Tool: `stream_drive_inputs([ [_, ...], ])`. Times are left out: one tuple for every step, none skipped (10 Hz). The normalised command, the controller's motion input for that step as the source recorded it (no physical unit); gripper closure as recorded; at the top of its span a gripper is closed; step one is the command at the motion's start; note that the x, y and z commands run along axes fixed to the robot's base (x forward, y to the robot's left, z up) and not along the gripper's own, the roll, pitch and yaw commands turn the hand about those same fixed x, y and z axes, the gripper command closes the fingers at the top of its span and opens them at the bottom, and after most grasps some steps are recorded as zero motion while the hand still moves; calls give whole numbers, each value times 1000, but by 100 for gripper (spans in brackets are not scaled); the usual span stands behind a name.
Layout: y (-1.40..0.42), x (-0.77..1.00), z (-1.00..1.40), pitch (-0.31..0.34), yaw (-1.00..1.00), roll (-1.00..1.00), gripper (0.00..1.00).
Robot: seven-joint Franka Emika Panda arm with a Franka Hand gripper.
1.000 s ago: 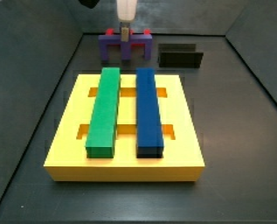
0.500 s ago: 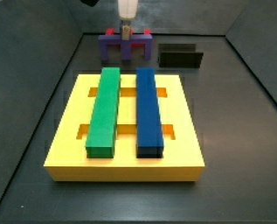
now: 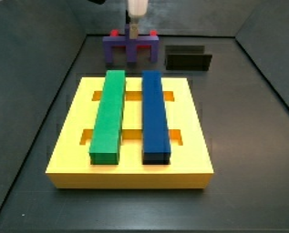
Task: Pick up the purple object. Move up. Move to above the board. Insert the purple object.
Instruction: Pick up the purple object.
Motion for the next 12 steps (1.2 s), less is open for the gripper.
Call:
stream_drive_inputs([
  [-43, 89, 163, 0, 940, 36, 0],
  [-49, 129, 100, 0, 920, 43, 0],
  [-100, 251, 17, 1, 826, 30, 0],
  [-114, 271, 9, 7, 820, 7, 0],
  [-111, 269, 6, 10, 823, 9, 0],
  [-123, 286, 0, 14, 811, 1, 0],
  [-120, 289, 0, 14, 809, 3, 0],
  [-97, 220, 20, 4, 840, 4, 0],
  [-66, 154, 71, 0, 880, 24, 0],
  [-9, 91, 89, 0, 920, 46, 0],
  [0, 9, 40, 0, 966, 39, 0],
  [0, 0, 26, 0, 1000, 19, 0],
])
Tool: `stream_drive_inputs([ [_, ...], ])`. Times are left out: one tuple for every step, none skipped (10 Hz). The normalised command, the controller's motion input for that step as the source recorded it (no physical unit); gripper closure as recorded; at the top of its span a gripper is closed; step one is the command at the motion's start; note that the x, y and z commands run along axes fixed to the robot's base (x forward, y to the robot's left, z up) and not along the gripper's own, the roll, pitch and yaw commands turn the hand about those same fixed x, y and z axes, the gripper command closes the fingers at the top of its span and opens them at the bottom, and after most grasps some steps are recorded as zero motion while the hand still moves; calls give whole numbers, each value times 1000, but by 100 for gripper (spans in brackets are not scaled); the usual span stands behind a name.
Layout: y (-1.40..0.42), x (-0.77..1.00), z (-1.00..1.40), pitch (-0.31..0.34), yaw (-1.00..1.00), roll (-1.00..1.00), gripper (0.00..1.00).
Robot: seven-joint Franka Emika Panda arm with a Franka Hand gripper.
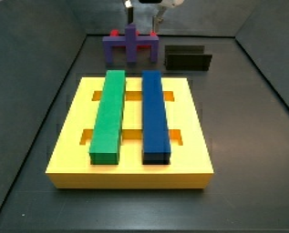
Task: Pick up the purple object. Move up. Move to above the board. Insert the purple object.
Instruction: Pick up the purple object.
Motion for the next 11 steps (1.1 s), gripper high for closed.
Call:
stream_drive_inputs([
  [60, -17, 63, 0, 997, 0, 0],
  [71, -49, 146, 0, 1000, 0, 0],
  [51, -43, 217, 0, 1000, 0, 0],
  [29, 0, 360, 0, 966, 0, 0],
  [0, 0, 331, -20, 929, 0, 0],
  [0, -23, 266, -40, 980, -19, 0],
  [0, -46, 140, -73, 1000, -21, 0],
  [0, -34, 0, -80, 1000, -37, 0],
  [0, -46, -11, -74, 997, -56, 0],
  [171, -20, -157, -79, 840, -100, 0],
  [237, -103, -289, -86, 431, -159, 0],
])
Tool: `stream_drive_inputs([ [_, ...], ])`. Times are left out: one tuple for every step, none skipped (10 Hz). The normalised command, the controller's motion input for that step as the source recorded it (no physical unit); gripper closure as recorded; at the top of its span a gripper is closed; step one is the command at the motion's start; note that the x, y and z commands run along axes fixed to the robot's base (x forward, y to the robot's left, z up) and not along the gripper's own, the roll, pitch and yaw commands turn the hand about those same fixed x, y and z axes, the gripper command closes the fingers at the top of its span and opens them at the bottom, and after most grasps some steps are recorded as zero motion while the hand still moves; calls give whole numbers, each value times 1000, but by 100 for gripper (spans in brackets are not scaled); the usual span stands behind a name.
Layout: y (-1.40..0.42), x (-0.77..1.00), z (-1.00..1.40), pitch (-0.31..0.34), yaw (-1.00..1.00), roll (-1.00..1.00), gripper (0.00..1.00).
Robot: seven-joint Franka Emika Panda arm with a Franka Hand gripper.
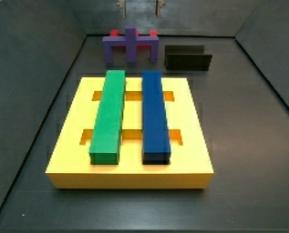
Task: Pick up the purple object. Move up. Move to above the board. Insert the purple object.
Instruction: Pick up the purple object.
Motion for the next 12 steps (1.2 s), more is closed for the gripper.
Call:
stream_drive_inputs([
  [180, -214, -266, -51, 114, -77, 0],
  [91, -269, -143, 0, 0, -47, 0],
  [0, -94, -63, -6, -26, -43, 0],
  [0, 0, -89, 0, -183, 0, 0],
  [0, 0, -126, 0, -209, 0, 0],
  [-14, 0, -146, 0, -226, 7, 0],
  [0, -74, -217, 0, -220, 0, 0],
  [0, -146, -274, 0, -34, 16, 0],
  [0, -126, -369, 0, 0, 41, 0],
  [-51, 0, -354, 0, 0, 21, 0],
  [-49, 0, -297, 0, -14, 41, 0],
  [0, -6, -243, 0, -20, 47, 0],
])
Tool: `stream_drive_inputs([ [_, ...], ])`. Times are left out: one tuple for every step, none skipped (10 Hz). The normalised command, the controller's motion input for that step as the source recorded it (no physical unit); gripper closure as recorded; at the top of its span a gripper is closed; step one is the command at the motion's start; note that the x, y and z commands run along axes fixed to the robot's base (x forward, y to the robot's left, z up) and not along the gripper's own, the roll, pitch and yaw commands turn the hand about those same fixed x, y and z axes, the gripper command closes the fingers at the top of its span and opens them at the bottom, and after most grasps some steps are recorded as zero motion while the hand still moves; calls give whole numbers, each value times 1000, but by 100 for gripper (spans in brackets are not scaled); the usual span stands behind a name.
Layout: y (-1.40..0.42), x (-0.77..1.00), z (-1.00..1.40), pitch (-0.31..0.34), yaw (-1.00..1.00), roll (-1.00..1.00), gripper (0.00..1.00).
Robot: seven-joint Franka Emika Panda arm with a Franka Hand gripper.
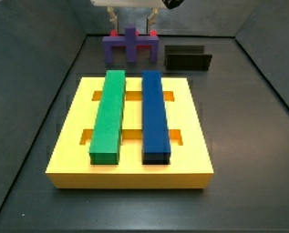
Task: Pick up the purple object. Move up. Move to above the board. Insert the purple object.
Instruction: Pick up the purple object.
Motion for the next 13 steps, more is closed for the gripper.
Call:
stream_drive_inputs([
  [0, 0, -160, 3, -80, 47, 0],
  [0, 0, -23, 11, -89, 27, 0],
  [0, 0, 0, 0, 0, 10, 0],
  [0, 0, 0, 0, 0, 0, 0],
  [0, 0, 0, 0, 0, 0, 100],
  [0, 0, 0, 0, 0, 0, 100],
  [0, 0, 0, 0, 0, 0, 100],
  [0, 0, 0, 0, 0, 0, 100],
  [0, 0, 0, 0, 0, 0, 100],
  [0, 0, 0, 0, 0, 0, 100],
  [0, 0, 0, 0, 0, 0, 100],
  [0, 0, 0, 0, 0, 0, 100],
  [0, 0, 0, 0, 0, 0, 100],
])
